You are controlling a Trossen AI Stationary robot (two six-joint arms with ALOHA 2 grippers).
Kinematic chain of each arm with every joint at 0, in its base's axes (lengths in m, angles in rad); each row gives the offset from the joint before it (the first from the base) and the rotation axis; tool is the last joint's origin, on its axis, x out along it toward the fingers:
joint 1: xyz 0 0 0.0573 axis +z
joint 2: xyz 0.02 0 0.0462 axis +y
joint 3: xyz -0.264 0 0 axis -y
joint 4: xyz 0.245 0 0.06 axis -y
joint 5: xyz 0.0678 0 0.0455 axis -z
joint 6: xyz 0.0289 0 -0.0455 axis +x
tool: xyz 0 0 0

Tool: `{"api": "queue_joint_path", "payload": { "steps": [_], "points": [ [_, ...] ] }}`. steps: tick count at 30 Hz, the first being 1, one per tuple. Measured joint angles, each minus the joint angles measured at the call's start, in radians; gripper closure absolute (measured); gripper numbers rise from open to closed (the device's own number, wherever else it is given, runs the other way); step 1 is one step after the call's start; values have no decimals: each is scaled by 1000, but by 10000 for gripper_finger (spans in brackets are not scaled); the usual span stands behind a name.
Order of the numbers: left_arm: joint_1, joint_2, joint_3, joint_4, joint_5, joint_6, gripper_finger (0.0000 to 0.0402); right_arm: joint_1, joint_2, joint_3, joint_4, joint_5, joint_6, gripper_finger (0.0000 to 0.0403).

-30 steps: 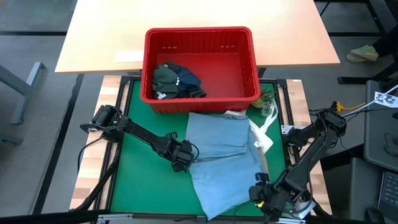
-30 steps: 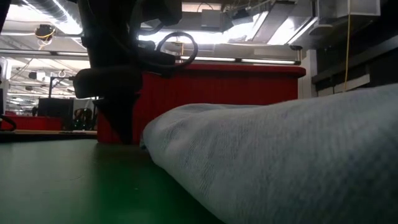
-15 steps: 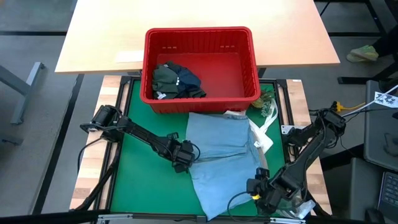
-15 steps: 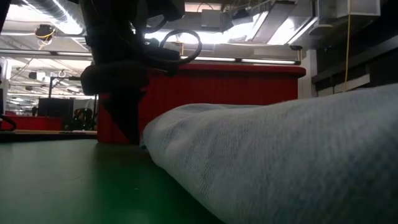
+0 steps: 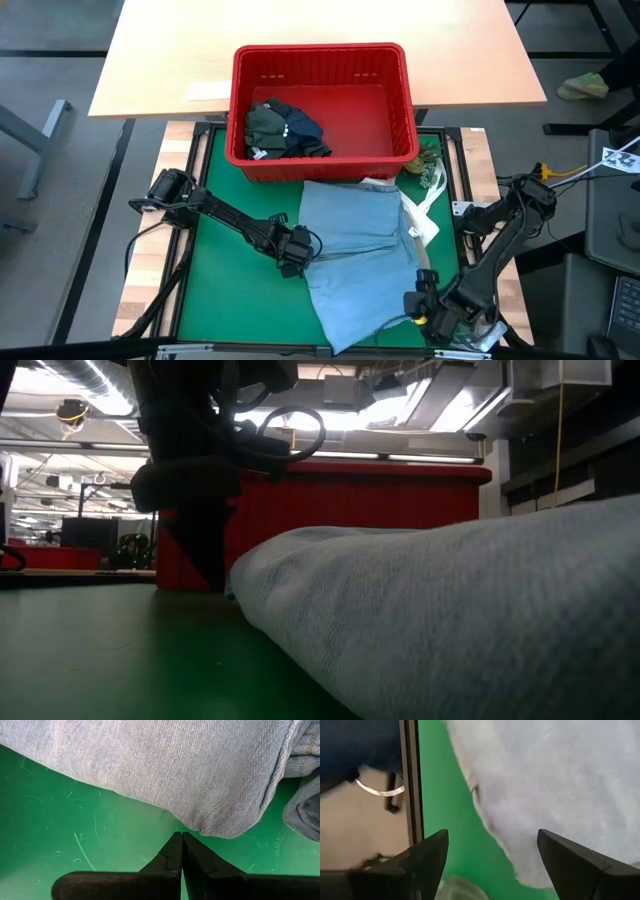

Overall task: Fold Laundry from Bin
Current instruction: Fold the light blue jeans

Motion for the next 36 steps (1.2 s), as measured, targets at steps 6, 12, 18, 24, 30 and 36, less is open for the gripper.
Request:
{"api": "queue_joint_path", "payload": {
  "steps": [6,12,18,24,30,36],
  "points": [
    [0,0,0,1,0,0,401,59,67,0,-4,87,-86,95],
    [0,0,0,6,0,0,401,65,155,0,-5,143,-87,95],
    [0,0,0,8,0,0,401,63,235,0,-5,141,-89,95],
    [0,0,0,9,0,0,401,63,269,1,-8,165,-86,95],
    [0,0,0,16,0,0,401,63,270,0,-15,182,-85,142],
    [0,0,0,17,0,0,402,62,270,8,-20,183,-85,252]
  ]
}}
